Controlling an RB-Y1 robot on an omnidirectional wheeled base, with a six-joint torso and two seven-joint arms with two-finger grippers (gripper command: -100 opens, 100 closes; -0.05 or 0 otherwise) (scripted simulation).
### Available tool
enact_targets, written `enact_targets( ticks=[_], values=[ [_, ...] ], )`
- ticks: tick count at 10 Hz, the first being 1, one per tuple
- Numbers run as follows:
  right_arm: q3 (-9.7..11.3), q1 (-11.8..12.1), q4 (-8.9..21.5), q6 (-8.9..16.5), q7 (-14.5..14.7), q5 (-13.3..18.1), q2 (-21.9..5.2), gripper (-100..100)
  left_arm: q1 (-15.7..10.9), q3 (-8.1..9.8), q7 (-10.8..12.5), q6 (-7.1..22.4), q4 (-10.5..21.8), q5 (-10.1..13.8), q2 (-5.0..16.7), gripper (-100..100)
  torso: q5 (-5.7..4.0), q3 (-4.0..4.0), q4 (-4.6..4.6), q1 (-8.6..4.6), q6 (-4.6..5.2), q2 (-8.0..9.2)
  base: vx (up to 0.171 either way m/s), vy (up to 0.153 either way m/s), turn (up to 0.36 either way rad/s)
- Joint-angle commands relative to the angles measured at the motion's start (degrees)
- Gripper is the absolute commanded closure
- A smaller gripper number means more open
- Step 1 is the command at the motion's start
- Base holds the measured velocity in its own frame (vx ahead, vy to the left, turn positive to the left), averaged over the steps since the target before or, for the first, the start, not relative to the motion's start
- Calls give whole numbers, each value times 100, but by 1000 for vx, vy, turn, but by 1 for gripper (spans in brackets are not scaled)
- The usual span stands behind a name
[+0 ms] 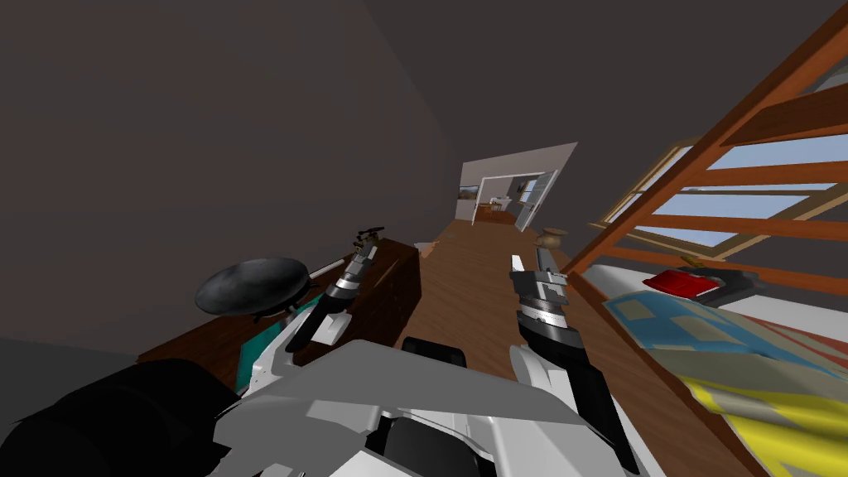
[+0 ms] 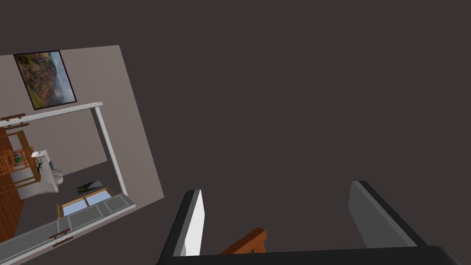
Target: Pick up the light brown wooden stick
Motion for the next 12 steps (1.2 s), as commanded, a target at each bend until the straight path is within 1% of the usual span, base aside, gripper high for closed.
enact_targets(
  ticks=[1, 2, 3, 4, 5, 6, 7, 8, 9, 10, 11, 12],
  values=[
    [0, 0, 0, 0, 0, 0, 0, 0, 38, 9, -17, 27, 78, 67, 286, -100, 0, 0, 0, 0, 0, 0, 51, -59, -74],
    [0, 0, 0, 0, 0, 0, 0, 0, 38, 9, -17, 27, 78, 67, 468, -100, 0, -1, 0, -2, 1, -3, 41, -45, -43],
    [0, 0, 0, 0, 0, 0, 0, 0, 84, 7, -26, 66, 131, 134, 648, -100, 0, 0, 0, 2, 0, 0, 60, -59, -85],
    [0, 0, 0, 0, 0, 0, 0, 0, 84, 7, -26, 66, 131, 134, 832, -100, 0, -2, -1, -2, 1, -5, 52, -49, -41],
    [0, 0, 0, 0, 0, 0, 0, 0, 134, -7, -31, 112, 181, 208, 1013, -100, 0, -2, -1, 1, 0, -3, 60, -51, -79],
    [0, 0, 0, 0, 0, 0, 0, 0, 134, -7, -31, 112, 181, 208, 1193, -100, 0, -3, -1, 0, 1, -5, 46, -44, -45],
    [0, 0, 0, 0, 0, 0, 0, 0, 134, -7, -31, 112, 181, 208, 1291, -100, 1, -1, -1, 2, 0, -2, 16, -19, 3],
    [0, 0, 0, 0, 0, 0, 0, 0, 187, -34, -32, 164, 227, 289, 1498, -100, 2, 4, 1, 10, -1, 7, 42, -34, -93],
    [0, 0, 0, 0, 0, 0, 0, 0, 187, -34, -32, 164, 227, 289, 1664, -100, 2, 2, 1, 7, 1, 2, 48, -27, -44],
    [0, 0, 0, 0, 0, 0, 0, 0, 187, -34, -32, 164, 227, 289, 1715, -100, 2, 1, 0, 9, -1, 1, 23, -13, 11],
    [0, 0, 0, 0, 0, 0, 0, 0, 242, -73, -29, 221, 270, 377, 1942, -100, 3, 4, 1, 13, -1, 7, 46, -36, -77],
    [0, 0, 0, 0, 0, 0, 0, 0, 242, -73, -29, 221, 270, 377, 2100, -100, 2, 1, 1, 7, 0, 2, 52, -36, -52]
  ],
)
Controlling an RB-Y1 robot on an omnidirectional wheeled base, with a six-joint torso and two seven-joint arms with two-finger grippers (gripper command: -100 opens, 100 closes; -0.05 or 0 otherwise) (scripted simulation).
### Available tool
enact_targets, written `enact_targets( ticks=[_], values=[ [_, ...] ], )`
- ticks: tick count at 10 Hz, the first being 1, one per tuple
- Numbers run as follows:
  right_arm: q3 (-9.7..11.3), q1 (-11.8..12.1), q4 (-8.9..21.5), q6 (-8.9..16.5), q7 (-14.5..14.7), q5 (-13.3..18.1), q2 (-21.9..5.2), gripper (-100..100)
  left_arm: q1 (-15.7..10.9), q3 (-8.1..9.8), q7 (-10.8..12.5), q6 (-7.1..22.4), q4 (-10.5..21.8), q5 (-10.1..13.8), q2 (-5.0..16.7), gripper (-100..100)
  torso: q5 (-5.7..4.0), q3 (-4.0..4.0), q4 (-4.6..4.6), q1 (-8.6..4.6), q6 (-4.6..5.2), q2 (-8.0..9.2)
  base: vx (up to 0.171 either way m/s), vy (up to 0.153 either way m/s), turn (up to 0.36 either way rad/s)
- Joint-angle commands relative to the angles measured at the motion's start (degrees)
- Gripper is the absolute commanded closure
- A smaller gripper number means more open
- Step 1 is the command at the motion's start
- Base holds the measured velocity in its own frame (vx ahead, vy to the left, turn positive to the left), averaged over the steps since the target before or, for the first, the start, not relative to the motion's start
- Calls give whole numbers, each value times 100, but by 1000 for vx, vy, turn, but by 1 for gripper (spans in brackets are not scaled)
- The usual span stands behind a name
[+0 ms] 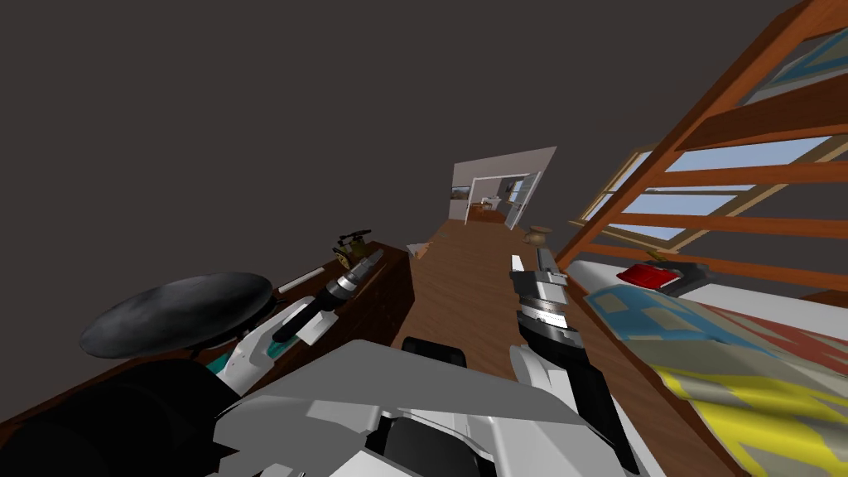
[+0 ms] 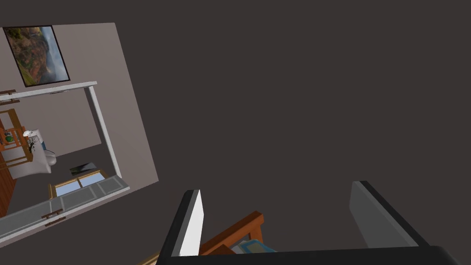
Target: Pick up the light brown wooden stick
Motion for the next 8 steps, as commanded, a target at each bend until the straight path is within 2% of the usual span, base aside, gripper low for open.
enact_targets(
  ticks=[1, 4, 6, 7, 8],
  values=[
    [0, 0, 0, 0, 0, 0, 0, 0, 12, -2, 3, 15, -2, 13, 159, -100, 0, 0, 0, 0, 0, 0, 24, -15, 1],
    [0, 0, 0, 0, 0, 0, 0, 0, 133, -122, 22, 149, 75, 207, 745, -100, 1, 0, 0, 4, -1, 0, 58, -28, -73],
    [0, 0, 0, 0, 0, 0, 0, 0, 133, -122, 22, 149, 75, 207, 1083, -100, 1, -4, -2, 2, -1, -6, 44, -19, -14],
    [0, 0, 0, 0, 0, 0, 0, 0, 200, -202, 37, 225, 110, 313, 1264, -100, 2, 2, 1, 7, -1, 5, 50, -15, -88],
    [0, 0, 0, 0, 0, 0, 0, 0, 200, -202, 37, 225, 110, 313, 1444, -100, 2, 1, 0, 7, 0, 1, 56, -16, -45]
  ],
)
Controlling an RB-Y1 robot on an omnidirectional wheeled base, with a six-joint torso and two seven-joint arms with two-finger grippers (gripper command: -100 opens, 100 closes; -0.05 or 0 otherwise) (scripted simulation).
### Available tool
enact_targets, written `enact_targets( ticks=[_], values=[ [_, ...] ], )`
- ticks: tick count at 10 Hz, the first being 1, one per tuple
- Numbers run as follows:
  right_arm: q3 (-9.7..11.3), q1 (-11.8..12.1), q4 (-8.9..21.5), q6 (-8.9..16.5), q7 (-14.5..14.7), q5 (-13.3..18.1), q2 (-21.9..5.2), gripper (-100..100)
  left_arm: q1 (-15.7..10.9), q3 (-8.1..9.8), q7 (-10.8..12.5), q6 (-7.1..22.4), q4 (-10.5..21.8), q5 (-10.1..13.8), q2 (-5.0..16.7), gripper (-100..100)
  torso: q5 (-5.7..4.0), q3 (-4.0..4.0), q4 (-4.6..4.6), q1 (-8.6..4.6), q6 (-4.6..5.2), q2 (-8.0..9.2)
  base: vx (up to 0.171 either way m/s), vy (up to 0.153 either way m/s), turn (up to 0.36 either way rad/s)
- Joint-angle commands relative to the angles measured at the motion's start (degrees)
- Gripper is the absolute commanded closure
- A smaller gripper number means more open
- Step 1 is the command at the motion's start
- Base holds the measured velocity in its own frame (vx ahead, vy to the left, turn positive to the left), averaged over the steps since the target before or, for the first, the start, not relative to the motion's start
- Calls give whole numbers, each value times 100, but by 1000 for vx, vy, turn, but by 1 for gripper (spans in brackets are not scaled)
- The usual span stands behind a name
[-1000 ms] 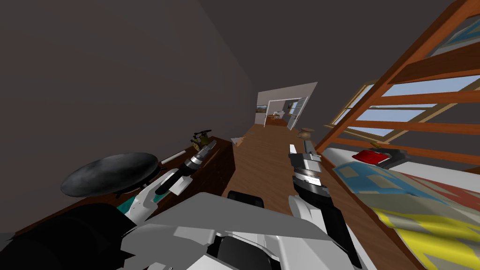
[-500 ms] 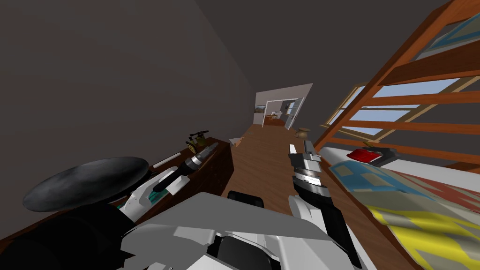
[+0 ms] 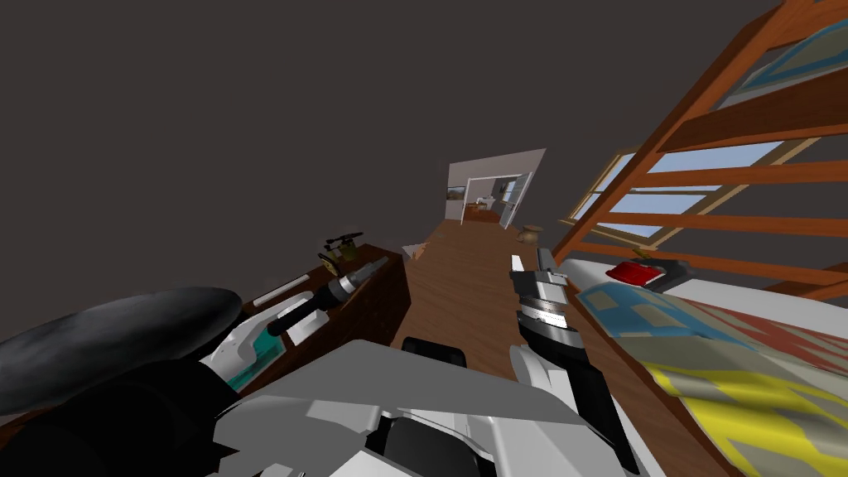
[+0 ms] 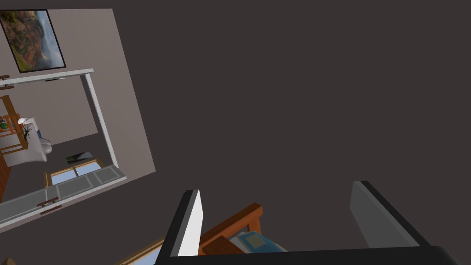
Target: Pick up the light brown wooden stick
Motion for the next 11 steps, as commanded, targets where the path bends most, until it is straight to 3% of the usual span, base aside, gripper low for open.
enact_targets(
  ticks=[1, 5, 7, 8, 10, 11],
  values=[
    [0, 0, 0, 0, 0, 0, 0, 0, -19, -29, 0, 34, 9, 13, 231, -100, 0, 0, 0, 0, 0, 0, 25, -9, 6],
    [0, 0, 0, 0, 0, 0, 0, 0, 124, -222, 40, 201, 79, 234, 916, -100, 1, 4, 2, 3, -1, 8, 48, -9, -51],
    [0, 0, 0, 0, 0, 0, 0, 0, 124, -222, 40, 201, 79, 234, 1219, -100, 1, 0, 0, 4, -1, 0, 41, -3, -22],
    [0, 0, 0, 0, 0, 0, 0, 0, 192, -330, 63, 291, 116, 348, 1413, -100, 1, 4, 2, 4, -1, 8, 62, -6, -79],
    [0, 0, 0, 0, 0, 0, 0, 0, 192, -330, 63, 291, 116, 348, 1720, -100, 1, -1, 0, 4, -1, -1, 42, -2, -20],
    [0, 0, 0, 0, 0, 0, 0, 0, 255, -443, 89, 385, 154, 463, 1925, -100, 2, 4, 2, 5, -1, 8, 53, 1, -80]
  ],
)
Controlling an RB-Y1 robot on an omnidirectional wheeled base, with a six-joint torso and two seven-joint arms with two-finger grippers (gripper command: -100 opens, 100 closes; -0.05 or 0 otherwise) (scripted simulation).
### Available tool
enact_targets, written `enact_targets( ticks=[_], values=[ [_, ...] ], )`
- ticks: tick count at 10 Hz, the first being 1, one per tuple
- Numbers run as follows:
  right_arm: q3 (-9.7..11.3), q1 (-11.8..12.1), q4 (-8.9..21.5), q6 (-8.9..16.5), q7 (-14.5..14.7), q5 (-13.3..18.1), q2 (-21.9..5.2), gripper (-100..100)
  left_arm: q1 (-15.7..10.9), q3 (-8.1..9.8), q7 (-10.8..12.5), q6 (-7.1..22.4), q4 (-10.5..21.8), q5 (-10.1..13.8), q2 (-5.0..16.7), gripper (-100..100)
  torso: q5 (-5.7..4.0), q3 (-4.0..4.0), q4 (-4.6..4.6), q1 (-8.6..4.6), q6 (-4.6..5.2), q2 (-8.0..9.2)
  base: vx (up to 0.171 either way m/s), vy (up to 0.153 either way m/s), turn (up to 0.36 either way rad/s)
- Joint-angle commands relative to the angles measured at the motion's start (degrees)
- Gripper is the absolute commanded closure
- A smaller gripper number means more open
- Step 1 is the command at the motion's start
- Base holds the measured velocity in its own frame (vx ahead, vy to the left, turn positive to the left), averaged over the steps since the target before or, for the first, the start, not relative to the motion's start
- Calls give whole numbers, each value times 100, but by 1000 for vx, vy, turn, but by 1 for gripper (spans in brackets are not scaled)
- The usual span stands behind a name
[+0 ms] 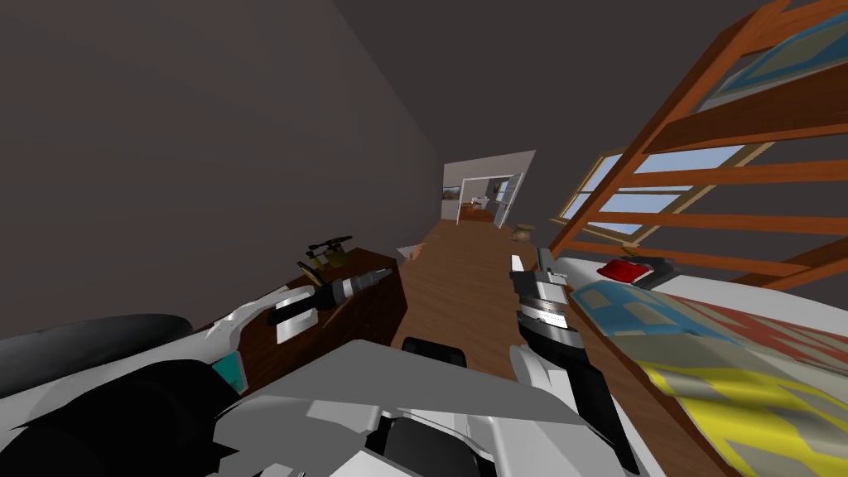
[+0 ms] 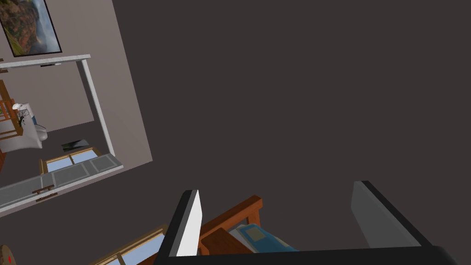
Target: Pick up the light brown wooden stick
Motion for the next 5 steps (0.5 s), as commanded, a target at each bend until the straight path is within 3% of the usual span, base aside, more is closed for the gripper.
enact_targets(
  ticks=[1, 2, 3, 5],
  values=[
    [0, 0, 0, 0, 0, 0, 0, 0, -6, -79, 18, 50, 42, 54, 286, -100, 0, 0, 0, 0, 0, 0, 56, 2, -47],
    [0, 0, 0, 0, 0, 0, 0, 0, -6, -79, 18, 50, 42, 54, 417, -100, 0, -1, -1, 0, -1, -2, 26, 2, 6],
    [0, 0, 0, 0, 0, 0, 0, 0, 49, -196, 46, 146, 81, 170, 613, -100, 0, 3, 1, 0, -2, 6, 61, 11, -62],
    [0, 0, 0, 0, 0, 0, 0, 0, 49, -196, 46, 146, 81, 170, 915, -100, 1, -2, -1, 5, -1, -3, 42, 12, -27]
  ],
)
